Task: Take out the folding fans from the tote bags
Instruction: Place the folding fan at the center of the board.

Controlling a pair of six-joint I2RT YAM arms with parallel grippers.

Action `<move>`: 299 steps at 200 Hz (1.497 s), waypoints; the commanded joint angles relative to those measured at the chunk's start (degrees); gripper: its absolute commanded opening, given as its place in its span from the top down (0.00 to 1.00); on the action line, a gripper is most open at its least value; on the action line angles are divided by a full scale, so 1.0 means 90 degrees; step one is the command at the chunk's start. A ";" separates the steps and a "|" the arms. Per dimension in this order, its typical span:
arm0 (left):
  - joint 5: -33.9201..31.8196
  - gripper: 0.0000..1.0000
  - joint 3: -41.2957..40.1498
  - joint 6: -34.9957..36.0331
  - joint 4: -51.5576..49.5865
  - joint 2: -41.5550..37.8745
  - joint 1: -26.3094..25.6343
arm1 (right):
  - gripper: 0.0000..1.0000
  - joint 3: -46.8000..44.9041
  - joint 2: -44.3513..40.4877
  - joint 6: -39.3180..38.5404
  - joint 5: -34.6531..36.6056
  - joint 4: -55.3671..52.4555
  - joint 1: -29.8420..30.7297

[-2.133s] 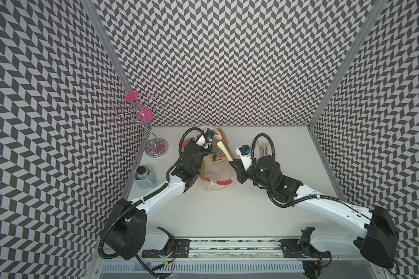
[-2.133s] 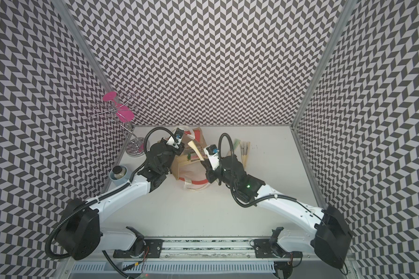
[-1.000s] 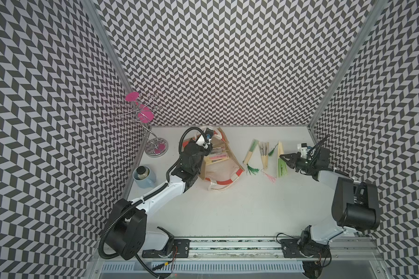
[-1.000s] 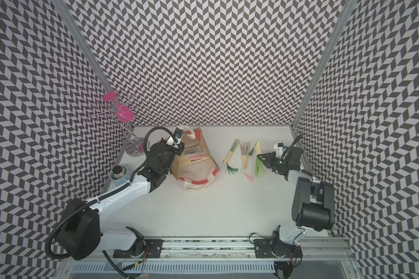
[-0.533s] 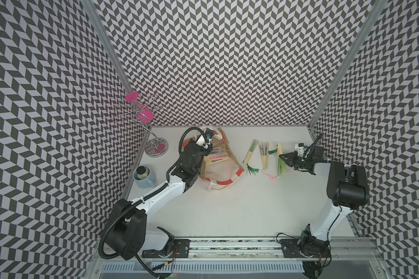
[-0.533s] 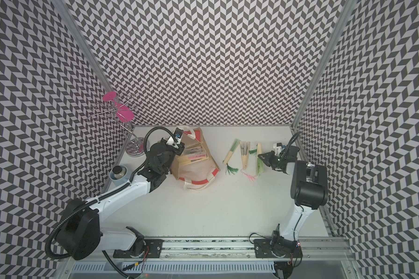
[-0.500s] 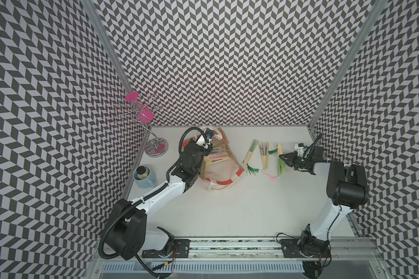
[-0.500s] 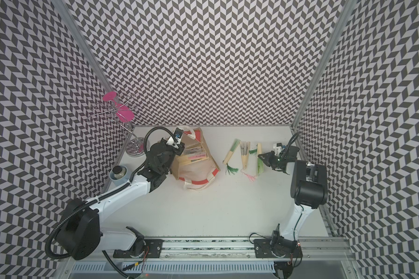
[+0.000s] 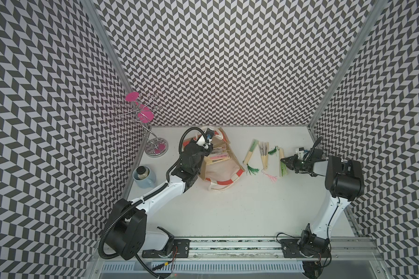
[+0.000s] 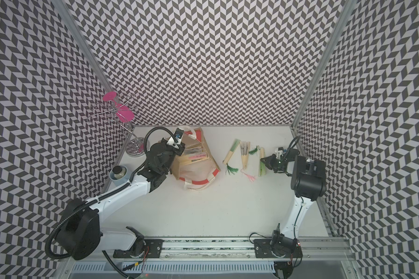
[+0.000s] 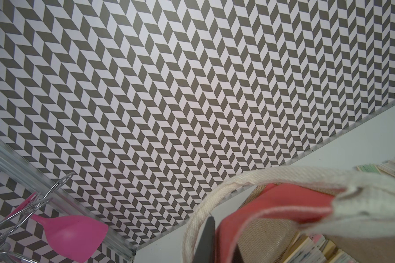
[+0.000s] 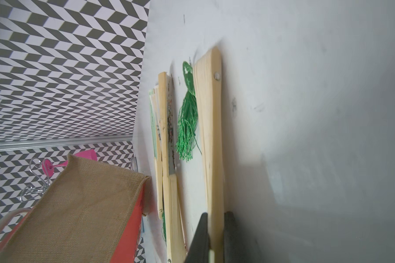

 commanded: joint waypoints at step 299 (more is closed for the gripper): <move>0.0776 1.00 0.0147 0.0095 0.0577 -0.0122 0.0017 | 0.55 -0.2132 -0.7050 -0.2708 0.5325 0.0616 0.5833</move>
